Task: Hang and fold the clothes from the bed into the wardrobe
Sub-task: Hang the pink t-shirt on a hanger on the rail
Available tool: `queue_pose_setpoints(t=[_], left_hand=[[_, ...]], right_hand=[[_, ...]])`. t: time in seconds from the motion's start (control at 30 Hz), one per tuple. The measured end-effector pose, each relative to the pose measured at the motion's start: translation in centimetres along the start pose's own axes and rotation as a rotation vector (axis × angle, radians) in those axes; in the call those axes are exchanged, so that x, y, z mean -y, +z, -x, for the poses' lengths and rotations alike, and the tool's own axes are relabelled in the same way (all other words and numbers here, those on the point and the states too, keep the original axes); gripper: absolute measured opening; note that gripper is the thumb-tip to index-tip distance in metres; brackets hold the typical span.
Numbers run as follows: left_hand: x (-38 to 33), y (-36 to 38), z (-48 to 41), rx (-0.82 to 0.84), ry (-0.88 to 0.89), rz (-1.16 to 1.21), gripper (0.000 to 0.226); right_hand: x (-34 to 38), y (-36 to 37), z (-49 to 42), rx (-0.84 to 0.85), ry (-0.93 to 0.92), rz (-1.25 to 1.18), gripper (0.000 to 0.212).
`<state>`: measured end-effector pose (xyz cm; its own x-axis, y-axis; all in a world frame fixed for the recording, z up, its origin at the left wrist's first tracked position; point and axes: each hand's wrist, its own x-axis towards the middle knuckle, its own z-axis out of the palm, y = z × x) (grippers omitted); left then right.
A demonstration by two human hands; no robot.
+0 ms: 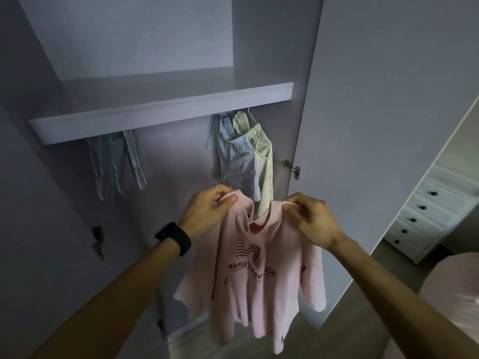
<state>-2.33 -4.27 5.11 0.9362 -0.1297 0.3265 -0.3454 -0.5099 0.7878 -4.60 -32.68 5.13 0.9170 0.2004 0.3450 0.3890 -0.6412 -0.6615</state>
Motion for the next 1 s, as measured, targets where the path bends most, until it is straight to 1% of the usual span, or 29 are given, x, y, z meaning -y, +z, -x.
queue_pose_setpoints(t=[0.07,0.1,0.2,0.23,0.33,0.4,0.43,0.5,0.57,0.6,0.67,0.7,0.77,0.87,0.93,1.0], left_hand=[[-0.9,1.1,-0.1,0.030,0.004,0.072,0.019],[-1.2,1.4,-0.2,0.061,0.013,0.079,0.024],[-1.4,2.1,-0.3,0.175,0.044,0.046,0.041],[-1.2,2.1,-0.4,0.178,0.046,0.041,0.042],[-0.6,1.7,-0.1,0.158,0.043,-0.011,0.025],[-0.4,1.6,0.4,0.143,0.055,-0.048,0.050],[-0.4,1.5,0.5,0.123,0.052,-0.067,0.058],[-0.1,1.4,0.7,0.093,0.019,-0.090,0.060],[0.4,1.2,1.1,0.045,-0.044,-0.110,0.057],[0.6,1.2,1.3,0.023,-0.053,-0.115,0.049],[1.3,0.8,1.6,-0.064,-0.076,-0.130,0.025],[1.4,0.6,1.8,-0.097,-0.091,-0.150,0.019],[1.8,-0.2,1.9,-0.143,-0.129,-0.222,0.017],[1.7,-1.1,1.9,-0.221,-0.217,-0.441,0.018],[1.0,-1.8,2.2,-0.276,-0.282,-0.652,0.020],[-0.1,-2.8,2.6,-0.309,-0.293,-0.912,0.024]], right_hand=[[1.1,0.7,-0.7,0.005,-0.012,-0.040,0.013],[1.6,1.1,-1.0,0.009,-0.014,-0.056,0.012],[2.6,2.2,-2.0,0.002,0.004,-0.117,0.008],[2.8,2.6,-2.3,-0.004,0.012,-0.134,0.007],[2.9,3.6,-2.8,-0.023,0.047,-0.182,0.002],[2.9,4.4,-3.2,-0.040,0.052,-0.182,0.005],[2.9,4.9,-3.6,-0.037,0.056,-0.188,0.007],[3.0,5.8,-4.3,-0.001,0.074,-0.238,0.012],[2.9,6.9,-5.5,0.067,0.064,-0.304,0.022],[2.8,7.1,-5.8,0.087,0.049,-0.322,0.024],[2.7,8.0,-7.4,0.169,-0.030,-0.360,0.019],[2.5,8.5,-8.1,0.210,-0.073,-0.376,0.013],[2.5,9.6,-9.4,0.279,-0.134,-0.395,0.008],[2.7,11.4,-11.5,0.359,-0.284,-0.406,0.011],[3.2,12.3,-13.0,0.419,-0.341,-0.451,0.012],[4.1,13.2,-14.3,0.472,-0.381,-0.479,0.014]])
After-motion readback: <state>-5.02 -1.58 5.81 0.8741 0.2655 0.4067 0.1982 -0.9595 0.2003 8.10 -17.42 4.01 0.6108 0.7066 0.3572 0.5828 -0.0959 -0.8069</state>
